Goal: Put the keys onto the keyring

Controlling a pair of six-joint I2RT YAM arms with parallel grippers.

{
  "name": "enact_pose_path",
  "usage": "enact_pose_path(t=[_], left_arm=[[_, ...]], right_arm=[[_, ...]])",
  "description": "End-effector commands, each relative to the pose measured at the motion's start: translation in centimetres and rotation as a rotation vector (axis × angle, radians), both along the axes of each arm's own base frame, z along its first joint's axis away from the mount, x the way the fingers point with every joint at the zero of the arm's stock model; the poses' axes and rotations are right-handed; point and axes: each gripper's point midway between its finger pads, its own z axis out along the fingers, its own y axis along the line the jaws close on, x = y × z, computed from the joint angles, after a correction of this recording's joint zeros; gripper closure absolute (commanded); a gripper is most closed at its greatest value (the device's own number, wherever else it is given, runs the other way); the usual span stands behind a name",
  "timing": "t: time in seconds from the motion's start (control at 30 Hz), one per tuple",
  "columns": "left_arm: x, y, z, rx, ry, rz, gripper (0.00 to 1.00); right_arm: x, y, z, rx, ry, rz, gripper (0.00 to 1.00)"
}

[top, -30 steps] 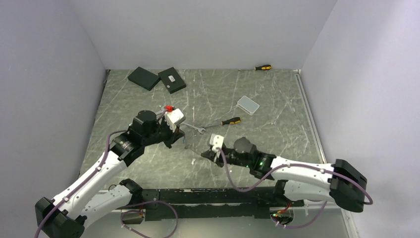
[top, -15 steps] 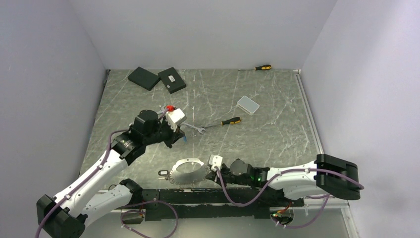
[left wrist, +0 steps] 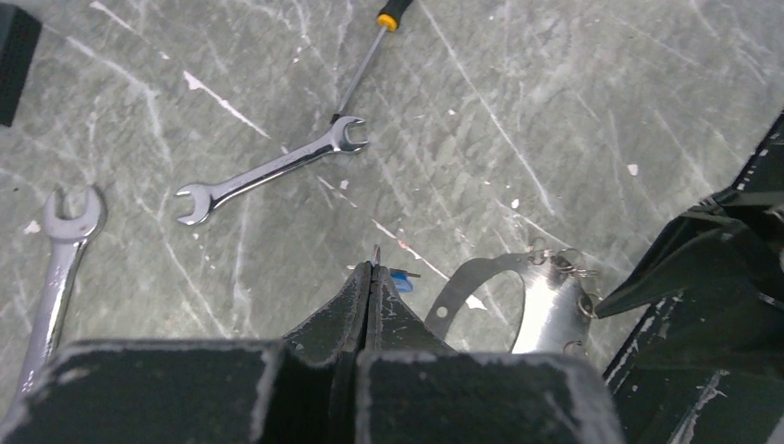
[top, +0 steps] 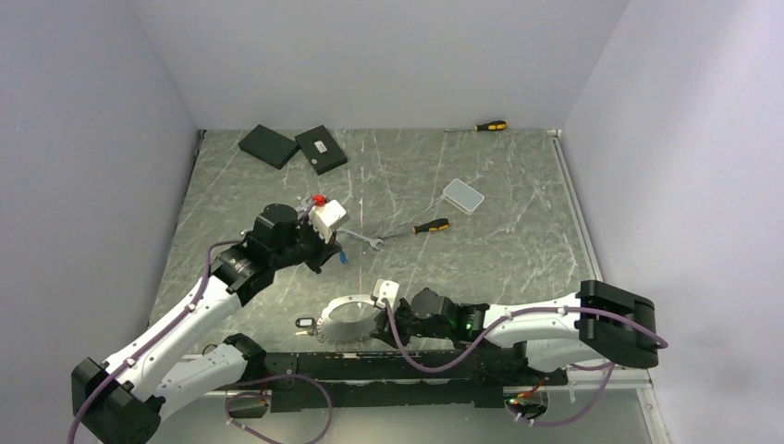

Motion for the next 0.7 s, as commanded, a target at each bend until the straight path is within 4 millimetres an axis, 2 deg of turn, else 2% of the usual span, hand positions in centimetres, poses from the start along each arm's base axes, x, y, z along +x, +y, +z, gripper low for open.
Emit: enact_pose_path(t=[0.0,0.33,0.67], left_arm=[[1.9,1.2,1.0,0.031,-0.086,0.082,1.0],[2.0,1.5,1.2,0.035,-0.095,0.097,1.0],[2.0,1.8,1.3,0.038,-0.104,0.11,1.0]], right_arm=[[-0.7,1.6,1.4,0.028,0.037,0.037,0.55],[-0.9,2.4,-0.8,-0.099,0.008,0.186,0.55],[-1.1,3.9,-1.1,-0.101,0.008,0.249,0.59]])
